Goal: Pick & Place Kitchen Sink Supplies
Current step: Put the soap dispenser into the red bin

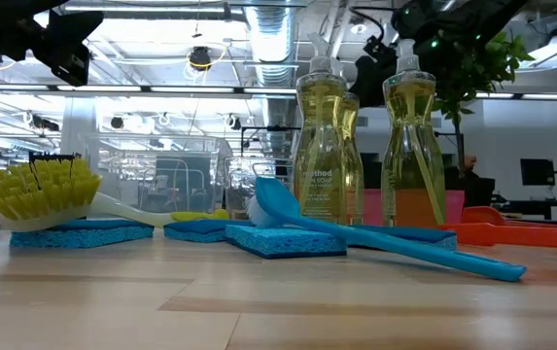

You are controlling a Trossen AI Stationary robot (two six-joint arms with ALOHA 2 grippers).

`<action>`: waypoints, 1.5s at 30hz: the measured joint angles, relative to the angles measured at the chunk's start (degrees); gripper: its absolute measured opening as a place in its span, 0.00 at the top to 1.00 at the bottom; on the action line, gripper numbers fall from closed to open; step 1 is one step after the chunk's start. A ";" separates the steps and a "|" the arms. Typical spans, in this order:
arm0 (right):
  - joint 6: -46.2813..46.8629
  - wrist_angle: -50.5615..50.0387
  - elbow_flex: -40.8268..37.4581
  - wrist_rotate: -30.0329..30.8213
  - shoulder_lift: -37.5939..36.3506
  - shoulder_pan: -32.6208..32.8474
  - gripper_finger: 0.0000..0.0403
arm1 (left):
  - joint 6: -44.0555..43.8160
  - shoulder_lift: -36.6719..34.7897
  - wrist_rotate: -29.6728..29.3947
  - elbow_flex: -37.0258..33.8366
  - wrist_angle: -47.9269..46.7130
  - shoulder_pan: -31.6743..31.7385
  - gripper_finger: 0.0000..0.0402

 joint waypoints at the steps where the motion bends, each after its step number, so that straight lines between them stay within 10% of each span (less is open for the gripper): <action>1: -0.32 -0.74 0.00 0.14 -0.85 0.02 0.43 | 0.02 0.00 0.00 0.00 0.00 0.02 0.61; 16: 5.02 -18.71 0.00 -0.14 -19.29 3.46 0.49 | 0.00 -0.01 0.00 0.00 0.00 0.01 0.61; 33: 14.26 -29.75 -1.10 -0.01 -40.30 28.89 0.62 | 0.00 -0.02 0.00 0.00 0.00 0.01 0.61; 45: 17.24 -29.76 -12.76 13.44 -50.95 42.22 0.73 | 0.01 0.00 0.00 0.00 0.00 0.01 0.61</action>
